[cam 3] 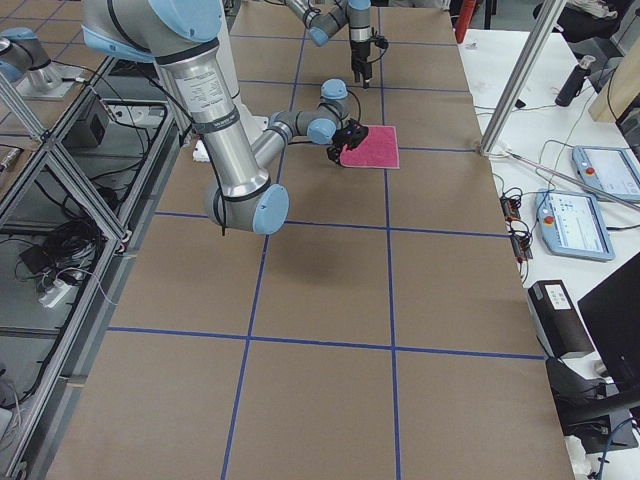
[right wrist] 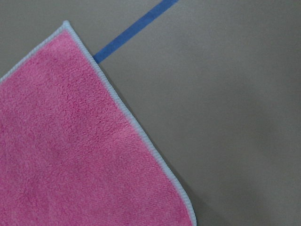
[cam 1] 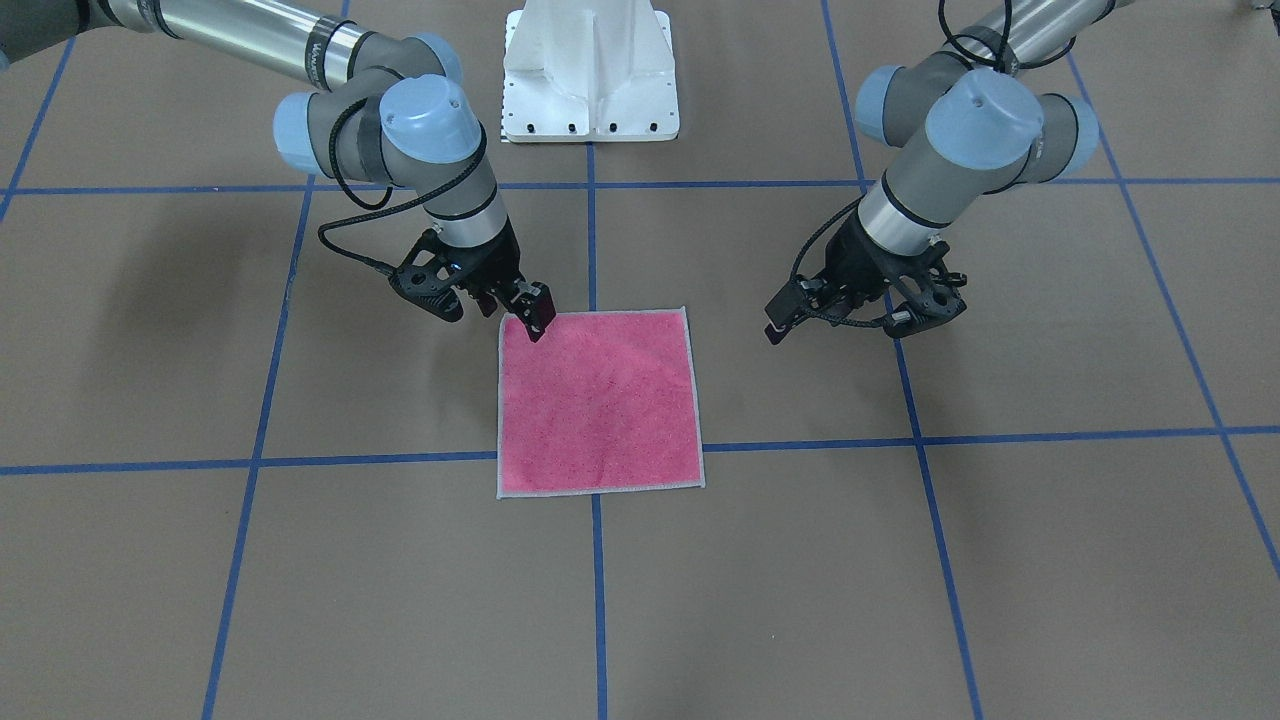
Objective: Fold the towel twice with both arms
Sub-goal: 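Position the right gripper at the near corner while the left gripper hovers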
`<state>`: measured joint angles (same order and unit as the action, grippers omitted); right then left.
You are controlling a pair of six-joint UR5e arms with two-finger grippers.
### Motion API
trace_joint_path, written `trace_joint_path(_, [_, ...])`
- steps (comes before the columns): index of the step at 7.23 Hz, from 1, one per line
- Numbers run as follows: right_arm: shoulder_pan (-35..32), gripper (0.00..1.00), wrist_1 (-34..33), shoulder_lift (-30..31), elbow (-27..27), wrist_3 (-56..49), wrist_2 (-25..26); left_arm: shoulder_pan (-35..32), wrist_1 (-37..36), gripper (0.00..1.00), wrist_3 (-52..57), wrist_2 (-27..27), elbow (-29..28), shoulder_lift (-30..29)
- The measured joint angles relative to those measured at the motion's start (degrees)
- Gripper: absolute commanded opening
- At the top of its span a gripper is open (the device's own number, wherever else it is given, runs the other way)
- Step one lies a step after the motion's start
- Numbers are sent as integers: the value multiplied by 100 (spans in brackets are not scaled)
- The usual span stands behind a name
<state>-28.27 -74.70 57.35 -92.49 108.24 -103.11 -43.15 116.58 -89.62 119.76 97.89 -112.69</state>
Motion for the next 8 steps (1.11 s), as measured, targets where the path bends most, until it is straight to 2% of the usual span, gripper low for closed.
trace_joint_path(1, [3,55,0,6,14,38,0,5,-3,100,-8,-4,-9,-7])
trace_joint_path(2, [6,51,-1,10,17,104,-4,7,-3,100,-11,-5,-17,-12])
trace_joint_path(8, [15,51,-1,29,-20,311,-22,8,-2,100,-41,3,-27,-16])
